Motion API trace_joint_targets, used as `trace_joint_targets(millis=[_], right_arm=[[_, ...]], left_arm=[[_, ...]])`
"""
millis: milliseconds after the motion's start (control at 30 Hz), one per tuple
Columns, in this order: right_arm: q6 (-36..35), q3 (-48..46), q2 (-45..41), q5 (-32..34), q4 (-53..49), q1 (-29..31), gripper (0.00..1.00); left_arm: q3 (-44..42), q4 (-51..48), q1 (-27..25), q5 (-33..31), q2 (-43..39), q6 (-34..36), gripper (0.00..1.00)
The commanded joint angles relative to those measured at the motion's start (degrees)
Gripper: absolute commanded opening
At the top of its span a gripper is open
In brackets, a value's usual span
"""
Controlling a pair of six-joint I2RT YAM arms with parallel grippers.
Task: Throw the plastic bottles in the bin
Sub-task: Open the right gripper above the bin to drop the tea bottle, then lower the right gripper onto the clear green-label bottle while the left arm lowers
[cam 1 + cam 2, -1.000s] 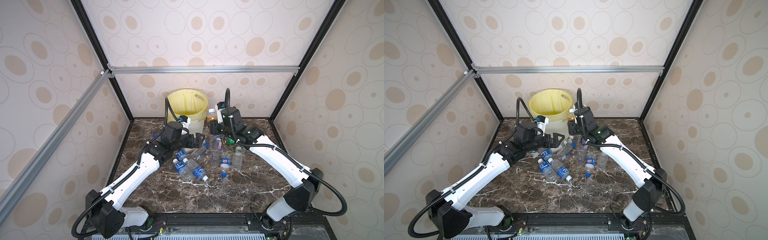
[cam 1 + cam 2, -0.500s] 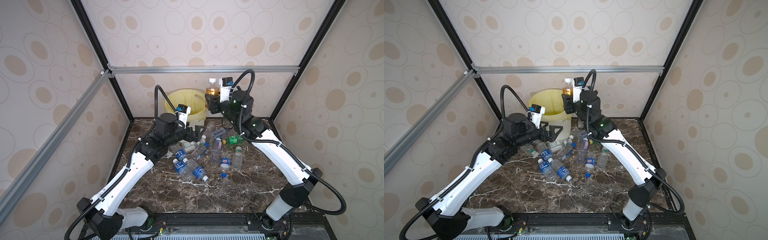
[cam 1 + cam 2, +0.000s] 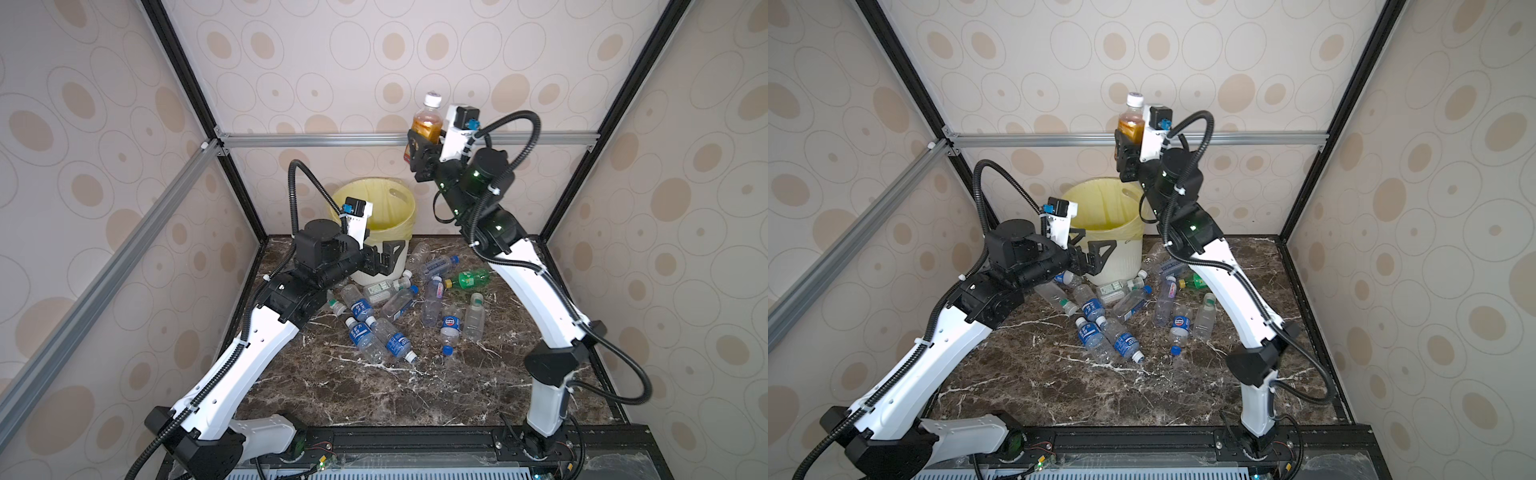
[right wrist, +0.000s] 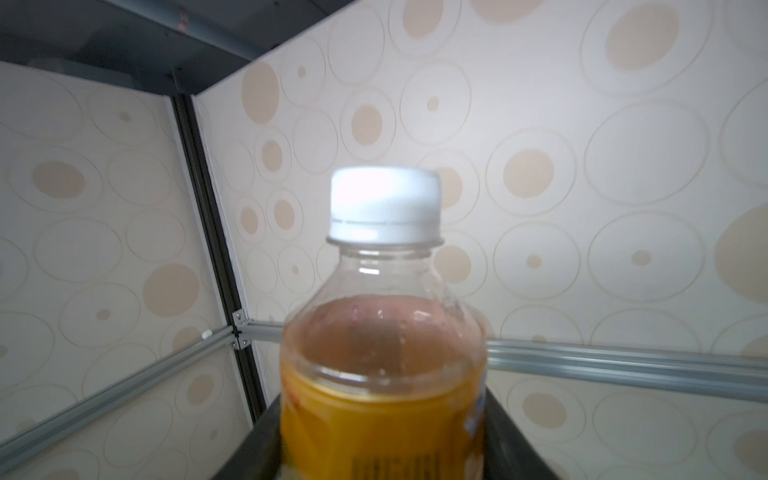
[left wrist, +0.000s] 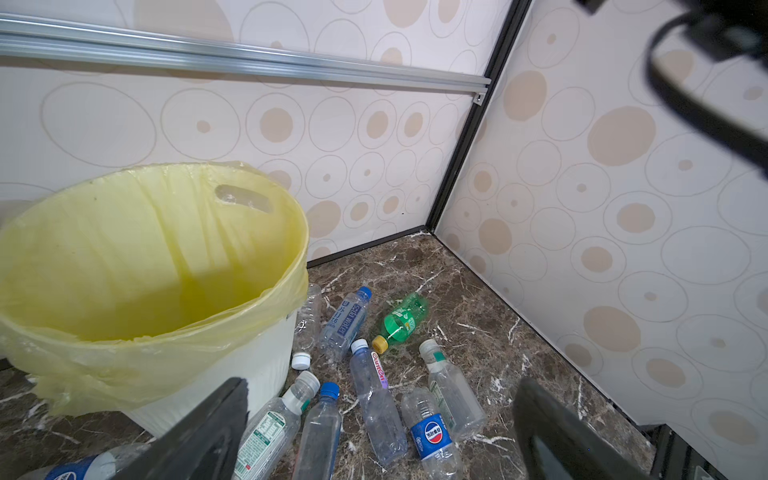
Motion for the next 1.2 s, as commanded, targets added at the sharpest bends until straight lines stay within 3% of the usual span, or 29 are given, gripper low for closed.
trace_joint_targets(millis=[0,100,267,533,700,967,1167], right_arm=[[3.93,15.61,14.91,-0.93,-16.95,-1.25,0.64],[4.55,22.34,18.49,-2.19,-19.06,-1.57,0.73],[4.06,4.72,8.19,-1.06,-8.08,-1.93,0.84],[3.54,8.23,6.79,-1.35,-15.13,-2.54,1.0],[4.35,5.82,4.68,-2.19,-17.18,-2.54,1.0],[5.57,-0.01,-0.33,-6.54,-23.91,-2.53,1.0],[3.66,-16.31,-9.44,-8.36,-24.15,-0.8,1.0]], left_arm=[[-1.58,1.28,2.17,1.32,-1.89,-0.3,0.99],[-4.0,1.54,3.57,1.45,-3.64,-1.05,0.99],[-6.48,1.39,5.69,2.8,-5.04,-2.07,0.99],[-8.09,1.69,7.05,3.36,-5.22,-4.67,0.99],[-7.04,-1.22,8.38,-0.28,-3.98,-7.78,0.99],[-6.11,-10.21,12.72,-11.62,-0.85,-13.99,0.99],[-8.29,-13.17,20.97,-8.6,2.64,-22.02,0.99]])
